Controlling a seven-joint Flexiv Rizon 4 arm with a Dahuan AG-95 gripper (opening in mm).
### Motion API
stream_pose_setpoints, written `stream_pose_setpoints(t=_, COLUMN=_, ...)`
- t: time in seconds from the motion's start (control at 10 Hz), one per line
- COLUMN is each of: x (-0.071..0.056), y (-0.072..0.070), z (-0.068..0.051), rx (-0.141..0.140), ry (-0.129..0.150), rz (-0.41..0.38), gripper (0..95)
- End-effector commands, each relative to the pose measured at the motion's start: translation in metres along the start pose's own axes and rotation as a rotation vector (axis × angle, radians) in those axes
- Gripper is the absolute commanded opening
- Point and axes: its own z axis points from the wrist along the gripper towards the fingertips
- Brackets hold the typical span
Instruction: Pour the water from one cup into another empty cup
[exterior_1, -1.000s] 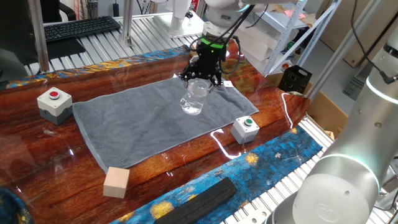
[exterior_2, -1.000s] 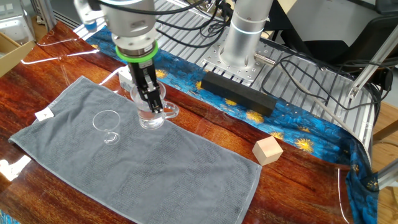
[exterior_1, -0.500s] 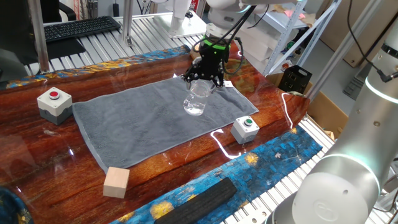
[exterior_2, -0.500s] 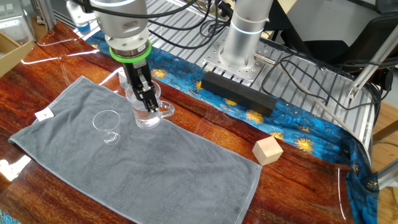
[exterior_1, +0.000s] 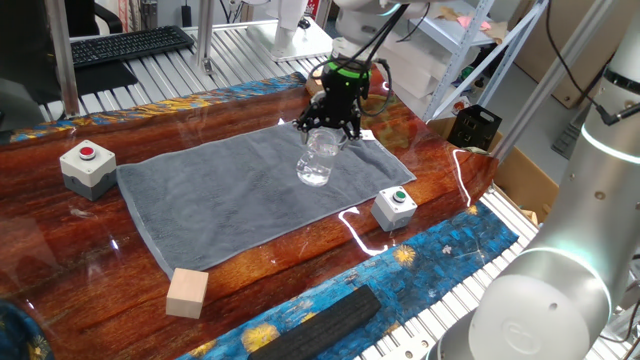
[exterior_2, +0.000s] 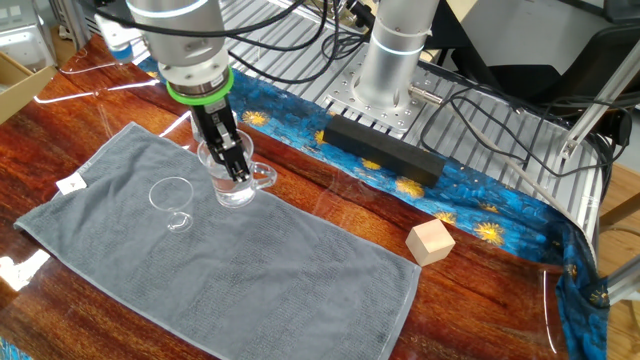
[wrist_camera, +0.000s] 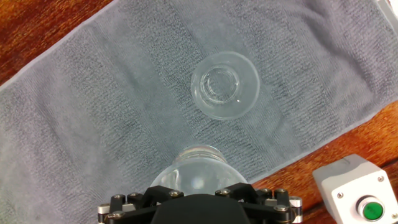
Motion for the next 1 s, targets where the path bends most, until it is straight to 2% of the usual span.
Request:
stream_pose_setpoints(t=0.1, x=-0.001, y=-0.0032, z=0.0013, rx=-0.005, ry=0.007, rz=-0.006, gripper=0.0)
stream_pose_setpoints(t=0.4, x=-0.0022, y=-0.0038, z=0.0036, rx=-0.003, ry=0.046, rz=0.007, gripper=0.0)
stream_pose_setpoints(t=0.8, x=-0.0055, y=-0.0076, z=0.0079, rx=-0.008, ry=0.065, rz=0.007, gripper=0.0)
stream_pose_setpoints(t=0.9, x=-0.0061, y=-0.0078, z=0.0092, rx=-0.009, ry=0.077, rz=0.016, gripper=0.0)
stream_pose_setpoints(t=1.0, x=-0.0065, y=-0.0076, z=0.0105, rx=-0.007, ry=0.104, rz=0.025, gripper=0.0)
